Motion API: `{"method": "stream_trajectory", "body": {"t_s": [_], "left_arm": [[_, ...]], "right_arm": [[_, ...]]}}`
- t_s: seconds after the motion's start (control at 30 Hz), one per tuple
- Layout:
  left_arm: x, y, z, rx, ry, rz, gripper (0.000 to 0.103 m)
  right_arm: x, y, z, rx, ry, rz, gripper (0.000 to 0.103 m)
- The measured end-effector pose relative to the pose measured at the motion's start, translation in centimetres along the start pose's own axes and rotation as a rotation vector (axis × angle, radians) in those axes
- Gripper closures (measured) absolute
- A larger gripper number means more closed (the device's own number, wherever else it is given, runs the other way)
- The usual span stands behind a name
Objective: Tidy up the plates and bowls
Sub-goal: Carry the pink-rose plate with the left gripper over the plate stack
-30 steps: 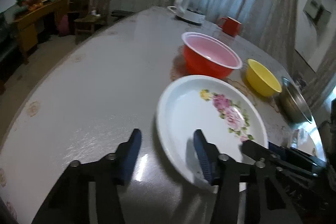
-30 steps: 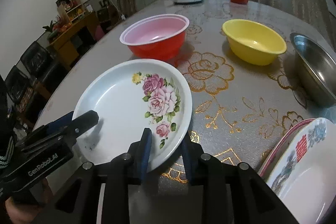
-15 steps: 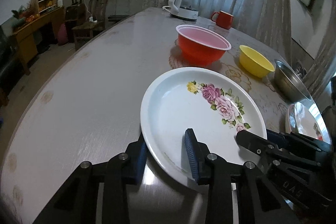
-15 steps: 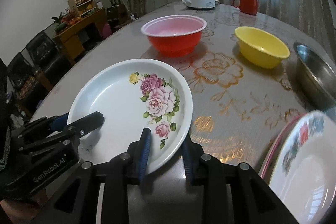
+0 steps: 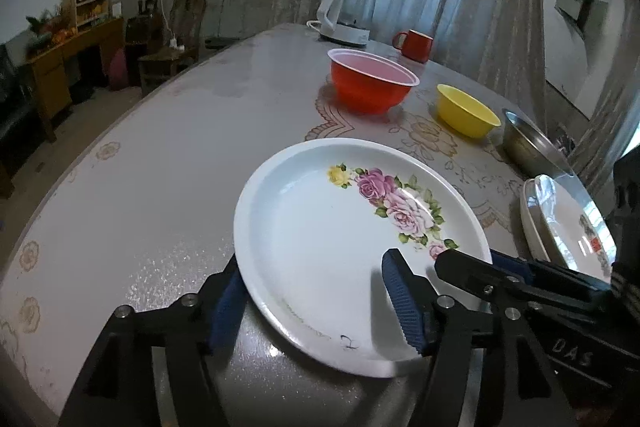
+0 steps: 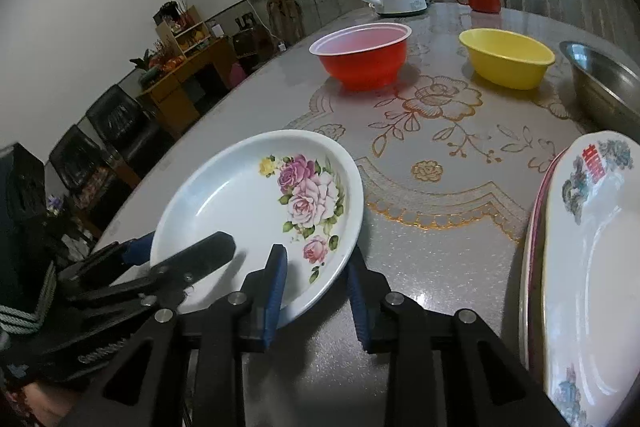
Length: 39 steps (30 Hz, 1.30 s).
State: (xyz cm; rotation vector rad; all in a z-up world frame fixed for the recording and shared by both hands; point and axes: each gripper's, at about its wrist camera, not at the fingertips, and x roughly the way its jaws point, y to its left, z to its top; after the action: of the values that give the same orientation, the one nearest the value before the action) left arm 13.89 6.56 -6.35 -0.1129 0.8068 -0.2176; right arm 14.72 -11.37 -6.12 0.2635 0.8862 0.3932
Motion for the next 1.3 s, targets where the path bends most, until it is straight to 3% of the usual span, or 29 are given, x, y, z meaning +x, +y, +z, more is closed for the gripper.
{"method": "stream_trajectory", "body": {"t_s": [0.3,0.6,0.8,0.97,1.3], "left_arm": [[-0.4,0.5,-0.5,0.004,-0.023,0.063,0.063],[-1.6,-0.4,-1.4,0.05,-0.027,0.092,0.063],[-2.4,-0.2,-2.5,0.031,-0.043,0.064,0.063],[-3.2,-0.9,-3.0,0.036,-0.066,0.056,0.063],[-5.1,-2.9,-2.5,0.058,-0.112,0.027,0.063]], "right_arm": [[-0.1,0.1,-0.1,0.007,-0.003,0.007,0.074],[-1.0,0.3,-1.5,-0.006,-0.038,0.006,0.076],[-1.9,0.0,-2.1,-0.016,-0.057,0.044,0.078],[-3.1,0.6,-2.4,-0.082,-0.1,0.016,0.078],[-6.3,-0.3,-2.6,-0.033,-0.146,0.019,0.079]]}}
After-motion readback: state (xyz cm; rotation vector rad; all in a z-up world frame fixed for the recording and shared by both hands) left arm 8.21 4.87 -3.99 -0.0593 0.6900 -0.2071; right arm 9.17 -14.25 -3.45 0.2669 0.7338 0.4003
